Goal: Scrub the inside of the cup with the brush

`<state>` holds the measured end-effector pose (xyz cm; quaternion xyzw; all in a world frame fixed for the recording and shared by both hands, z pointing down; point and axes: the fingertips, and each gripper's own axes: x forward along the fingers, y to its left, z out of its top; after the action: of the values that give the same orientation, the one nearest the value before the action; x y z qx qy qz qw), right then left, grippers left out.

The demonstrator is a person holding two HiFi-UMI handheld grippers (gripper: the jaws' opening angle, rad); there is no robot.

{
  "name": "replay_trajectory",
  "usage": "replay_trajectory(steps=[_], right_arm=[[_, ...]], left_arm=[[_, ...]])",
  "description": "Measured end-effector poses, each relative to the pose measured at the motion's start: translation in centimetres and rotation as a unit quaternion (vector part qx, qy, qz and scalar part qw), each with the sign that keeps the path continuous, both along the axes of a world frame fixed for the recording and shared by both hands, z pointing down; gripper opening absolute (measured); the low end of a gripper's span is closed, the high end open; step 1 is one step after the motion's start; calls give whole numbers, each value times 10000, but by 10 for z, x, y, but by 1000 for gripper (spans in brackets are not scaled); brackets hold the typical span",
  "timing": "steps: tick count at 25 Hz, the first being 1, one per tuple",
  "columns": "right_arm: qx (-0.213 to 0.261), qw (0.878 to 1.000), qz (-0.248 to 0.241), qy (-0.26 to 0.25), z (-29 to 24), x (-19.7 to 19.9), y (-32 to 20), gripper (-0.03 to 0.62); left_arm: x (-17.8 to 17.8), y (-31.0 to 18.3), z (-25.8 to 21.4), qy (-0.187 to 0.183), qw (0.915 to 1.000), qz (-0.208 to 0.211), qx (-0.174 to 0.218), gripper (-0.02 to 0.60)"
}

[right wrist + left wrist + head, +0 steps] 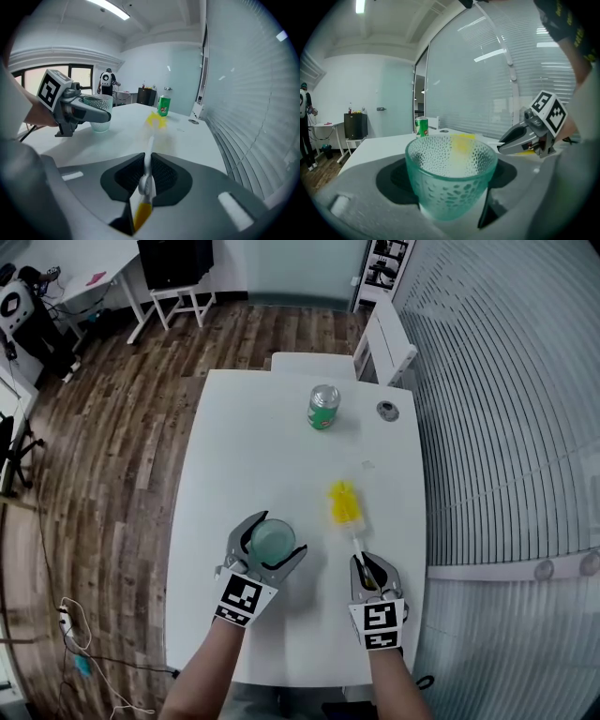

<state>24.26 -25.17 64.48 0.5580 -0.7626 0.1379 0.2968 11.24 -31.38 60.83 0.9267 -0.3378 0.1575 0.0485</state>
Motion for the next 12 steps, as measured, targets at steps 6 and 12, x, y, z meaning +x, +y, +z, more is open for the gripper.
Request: replay_trajectory(steps=[6,12], right_arm=[[60,9993,-174,-321,-21,0,7,49],[233,9974,-571,-376,-55,-5,17,48]], left_arm=[[-6,7,-6,-140,9999,71,29,410],[-12,17,-19,-351,9992,171,129,410]])
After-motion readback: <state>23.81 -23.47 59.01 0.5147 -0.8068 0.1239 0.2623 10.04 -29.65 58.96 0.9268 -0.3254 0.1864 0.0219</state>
